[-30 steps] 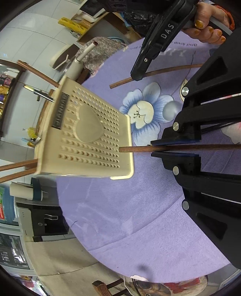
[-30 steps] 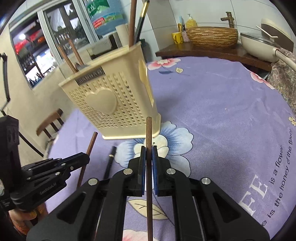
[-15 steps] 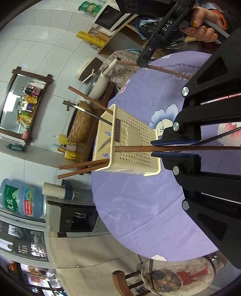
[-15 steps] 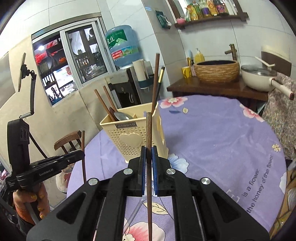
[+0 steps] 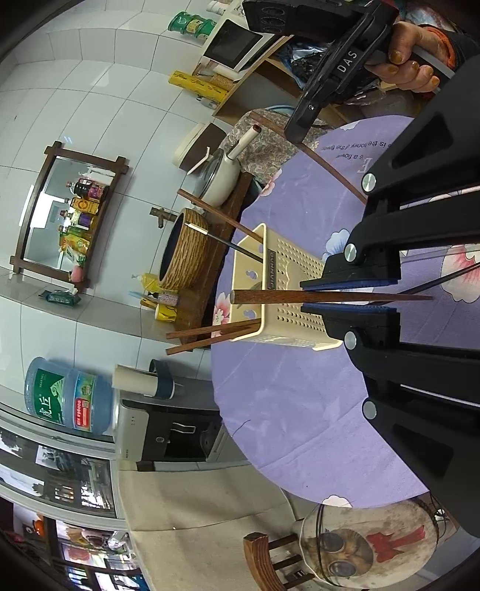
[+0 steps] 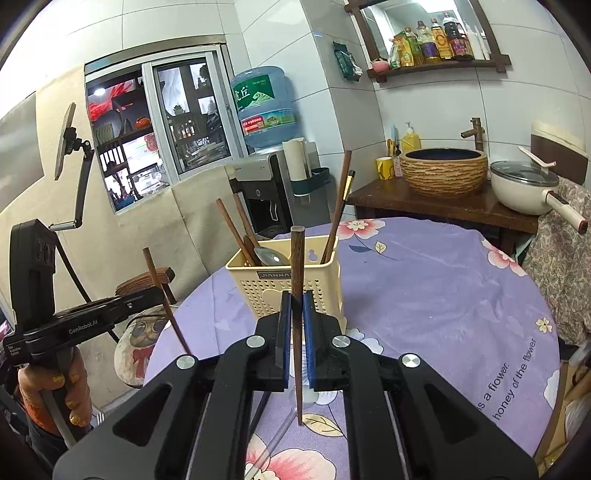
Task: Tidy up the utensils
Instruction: 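Lift the brown chopstick with the right tool while the left tool lifts the black chopstick, then lower both chopsticks into the cream holder with both tools and open them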
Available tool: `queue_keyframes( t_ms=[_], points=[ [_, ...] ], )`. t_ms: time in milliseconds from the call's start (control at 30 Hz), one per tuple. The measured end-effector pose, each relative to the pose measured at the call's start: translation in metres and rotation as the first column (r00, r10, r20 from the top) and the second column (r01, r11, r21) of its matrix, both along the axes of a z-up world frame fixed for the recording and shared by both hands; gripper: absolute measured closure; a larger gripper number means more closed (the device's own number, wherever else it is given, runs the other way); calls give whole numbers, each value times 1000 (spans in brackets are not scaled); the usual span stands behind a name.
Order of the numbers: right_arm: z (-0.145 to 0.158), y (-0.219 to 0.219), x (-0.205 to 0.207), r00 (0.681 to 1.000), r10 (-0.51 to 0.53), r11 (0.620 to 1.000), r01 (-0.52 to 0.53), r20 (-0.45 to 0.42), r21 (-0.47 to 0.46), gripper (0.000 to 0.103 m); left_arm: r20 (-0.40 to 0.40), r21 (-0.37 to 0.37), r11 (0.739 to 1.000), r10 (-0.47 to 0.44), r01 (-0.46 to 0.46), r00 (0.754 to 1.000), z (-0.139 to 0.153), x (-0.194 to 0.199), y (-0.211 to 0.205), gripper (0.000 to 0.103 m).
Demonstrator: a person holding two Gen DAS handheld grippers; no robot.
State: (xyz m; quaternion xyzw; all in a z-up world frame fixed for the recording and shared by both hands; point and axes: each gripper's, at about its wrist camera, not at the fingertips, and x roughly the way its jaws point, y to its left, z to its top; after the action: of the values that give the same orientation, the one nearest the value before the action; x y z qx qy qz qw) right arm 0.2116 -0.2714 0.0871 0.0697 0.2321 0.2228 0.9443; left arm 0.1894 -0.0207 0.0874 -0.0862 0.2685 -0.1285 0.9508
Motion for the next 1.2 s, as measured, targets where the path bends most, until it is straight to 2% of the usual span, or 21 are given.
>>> queue_keyframes(
  t_ms=[333,600,733,933,1200],
  points=[
    [16,14,7,999,15,999,-13,30,-46,96,37,21,1000,-4,4,999,14,3,-6,96],
    [22,13,11,999,44,999,-43,19,-28,96,39,7,1000,-23,23,999,19,4,-3,96],
    [29,13,12,998,67,998,-66,18,-19,96,55,8,999,-36,35,998,30,5,-4,96],
    [64,17,18,993,101,995,-100,52,-22,96,112,12,998,-65,65,992,67,9,-6,96],
    [137,28,38,980,59,998,-50,192,-48,96,218,18,1000,-12,8,976,135,34,-6,96]
  ],
)
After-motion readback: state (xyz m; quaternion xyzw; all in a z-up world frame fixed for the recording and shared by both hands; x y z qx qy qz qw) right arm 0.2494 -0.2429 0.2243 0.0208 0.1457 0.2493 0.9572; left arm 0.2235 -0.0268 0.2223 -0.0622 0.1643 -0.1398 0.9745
